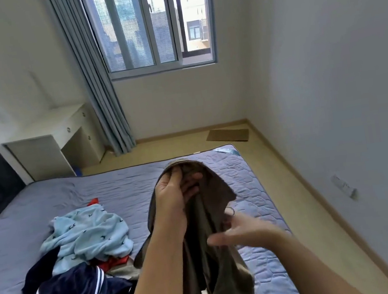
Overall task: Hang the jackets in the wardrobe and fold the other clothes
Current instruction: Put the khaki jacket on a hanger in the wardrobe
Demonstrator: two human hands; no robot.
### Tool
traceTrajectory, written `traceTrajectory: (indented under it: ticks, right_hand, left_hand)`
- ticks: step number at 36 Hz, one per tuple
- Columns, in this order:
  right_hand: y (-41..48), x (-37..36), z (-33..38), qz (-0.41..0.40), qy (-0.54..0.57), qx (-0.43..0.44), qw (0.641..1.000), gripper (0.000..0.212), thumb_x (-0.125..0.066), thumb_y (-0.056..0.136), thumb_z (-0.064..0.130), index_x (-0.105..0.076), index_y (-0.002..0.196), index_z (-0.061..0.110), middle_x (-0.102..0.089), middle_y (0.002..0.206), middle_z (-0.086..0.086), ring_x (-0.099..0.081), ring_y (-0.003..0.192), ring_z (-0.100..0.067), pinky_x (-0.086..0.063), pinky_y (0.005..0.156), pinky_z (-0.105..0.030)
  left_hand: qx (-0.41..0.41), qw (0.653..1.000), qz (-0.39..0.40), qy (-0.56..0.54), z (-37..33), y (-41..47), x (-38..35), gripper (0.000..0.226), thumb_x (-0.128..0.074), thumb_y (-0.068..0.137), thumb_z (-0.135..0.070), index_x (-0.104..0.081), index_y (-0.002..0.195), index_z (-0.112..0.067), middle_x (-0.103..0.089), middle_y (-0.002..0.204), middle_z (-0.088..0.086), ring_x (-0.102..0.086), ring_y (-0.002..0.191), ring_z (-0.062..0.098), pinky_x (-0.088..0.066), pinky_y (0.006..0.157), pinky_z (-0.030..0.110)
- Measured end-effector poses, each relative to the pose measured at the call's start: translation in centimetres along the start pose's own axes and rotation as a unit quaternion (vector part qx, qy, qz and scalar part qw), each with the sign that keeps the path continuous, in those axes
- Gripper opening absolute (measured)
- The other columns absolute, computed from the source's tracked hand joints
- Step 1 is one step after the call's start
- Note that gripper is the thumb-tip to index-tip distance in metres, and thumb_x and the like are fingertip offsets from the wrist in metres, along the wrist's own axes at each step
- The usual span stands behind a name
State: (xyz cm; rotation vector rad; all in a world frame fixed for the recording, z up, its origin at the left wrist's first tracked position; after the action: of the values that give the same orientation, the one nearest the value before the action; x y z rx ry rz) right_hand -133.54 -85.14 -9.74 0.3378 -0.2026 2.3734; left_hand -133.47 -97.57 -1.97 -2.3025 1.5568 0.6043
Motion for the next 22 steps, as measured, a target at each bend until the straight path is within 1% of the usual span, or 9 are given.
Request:
traceTrajectory:
  ticks: [4,7,9,12,15,16,18,20,22]
  right_hand:
    - [0.6,1.4,-1.5,-0.219,0.013,0.011,0.976,0.028,-0.054,0.094,0.002,-0.06,0.074,0.021,-0.059,0.056,0.023,-0.049,0.056,0.01,-0.04,0.058,-0.018]
    - [0.6,3.5,-1.4,-0.307,0.236,-0.002,0.922,0.026,-0.045,0.097,0.0,-0.066,0.085,0.011,-0.07,0.067,0.01,-0.063,0.062,-0.002,-0.05,0.057,-0.016]
    - [0.9,4.6,-1.4,-0.313,0.267,-0.031,0.911,0.027,-0.044,0.096,0.0,-0.066,0.086,0.012,-0.071,0.074,0.0,-0.066,0.066,-0.009,-0.054,0.061,-0.02]
    - [1.7,5.4,-0.2,-0.293,0.212,-0.05,0.931,0.037,-0.041,0.092,-0.004,-0.071,0.083,0.016,-0.07,0.085,-0.01,-0.064,0.08,-0.022,-0.052,0.081,-0.036]
    - [2.3,5.9,1.3,-0.275,0.165,-0.038,0.946,0.044,-0.041,0.09,-0.002,-0.074,0.076,0.023,-0.071,0.076,-0.004,-0.064,0.073,-0.02,-0.052,0.077,-0.034]
    - [2.5,6.2,1.9,-0.272,0.153,-0.037,0.949,0.044,-0.041,0.091,-0.001,-0.074,0.075,0.023,-0.071,0.073,-0.003,-0.063,0.069,-0.018,-0.053,0.073,-0.03]
    - [3.0,7.1,3.0,-0.278,0.15,-0.037,0.948,0.04,-0.041,0.09,-0.003,-0.073,0.075,0.016,-0.071,0.072,-0.004,-0.063,0.068,-0.018,-0.053,0.067,-0.025]
    - [3.5,8.5,3.8,-0.304,0.132,-0.042,0.942,0.03,-0.044,0.089,-0.003,-0.07,0.083,0.011,-0.07,0.082,-0.01,-0.062,0.077,-0.023,-0.052,0.074,-0.03]
    - [3.9,10.0,4.4,-0.341,0.034,-0.052,0.938,0.017,-0.05,0.089,0.004,-0.067,0.091,0.007,-0.07,0.092,-0.014,-0.061,0.085,-0.024,-0.049,0.078,-0.035]
  left_hand:
    - [-0.006,0.998,0.018,0.067,-0.6,-0.1,0.8,0.029,-0.038,0.102,-0.018,-0.061,0.086,-0.012,-0.072,0.064,0.005,-0.069,0.058,0.011,-0.053,0.051,0.019]
    - [0.003,0.988,-0.008,0.157,-0.9,0.0,2.8,0.029,-0.038,0.102,-0.018,-0.062,0.086,-0.011,-0.072,0.066,0.004,-0.07,0.059,0.014,-0.054,0.053,0.022]
    - [0.01,0.973,-0.045,0.226,-0.9,0.0,4.6,0.029,-0.041,0.1,-0.013,-0.062,0.082,-0.007,-0.07,0.063,0.005,-0.067,0.057,0.017,-0.051,0.056,0.028]
    - [-0.041,0.853,-0.102,0.511,-1.4,-0.3,7.0,0.03,-0.046,0.095,-0.014,-0.055,0.066,-0.011,-0.057,0.067,0.003,-0.058,0.074,0.027,-0.042,0.071,0.038]
    - [-0.12,0.727,-0.15,0.659,-1.9,-1.8,7.2,0.025,-0.05,0.092,-0.019,-0.058,0.069,-0.015,-0.048,0.09,-0.004,-0.051,0.097,0.024,-0.024,0.081,0.035]
    - [-0.155,0.724,-0.14,0.657,-1.9,-1.8,6.9,0.023,-0.053,0.092,-0.019,-0.064,0.072,-0.014,-0.047,0.101,-0.007,-0.048,0.104,0.018,-0.023,0.086,0.034]
    - [-0.181,0.802,-0.064,0.565,-1.4,-1.5,6.2,0.024,-0.055,0.093,-0.015,-0.068,0.074,-0.007,-0.05,0.11,-0.013,-0.046,0.105,0.001,-0.028,0.094,0.032]
    - [-0.148,0.896,-0.007,0.418,-1.2,-1.3,5.4,0.035,-0.054,0.095,-0.012,-0.058,0.06,-0.008,-0.054,0.076,-0.014,-0.045,0.067,-0.002,-0.037,0.072,0.031]
    - [-0.139,0.924,-0.018,0.356,-1.5,-1.3,4.8,0.047,-0.054,0.096,-0.015,-0.046,0.049,-0.017,-0.043,0.05,-0.014,-0.036,0.051,0.003,-0.03,0.055,0.029]
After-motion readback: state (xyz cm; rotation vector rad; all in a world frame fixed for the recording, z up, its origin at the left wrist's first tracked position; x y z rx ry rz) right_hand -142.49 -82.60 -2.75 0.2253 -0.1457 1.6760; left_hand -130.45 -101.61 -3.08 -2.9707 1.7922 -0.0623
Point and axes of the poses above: each hand's wrist, its own y-axis towards the middle knuckle, its own x-axis out of the back of the hand, z = x × y, the point moved 7 cm from there along y, towards the middle knuckle
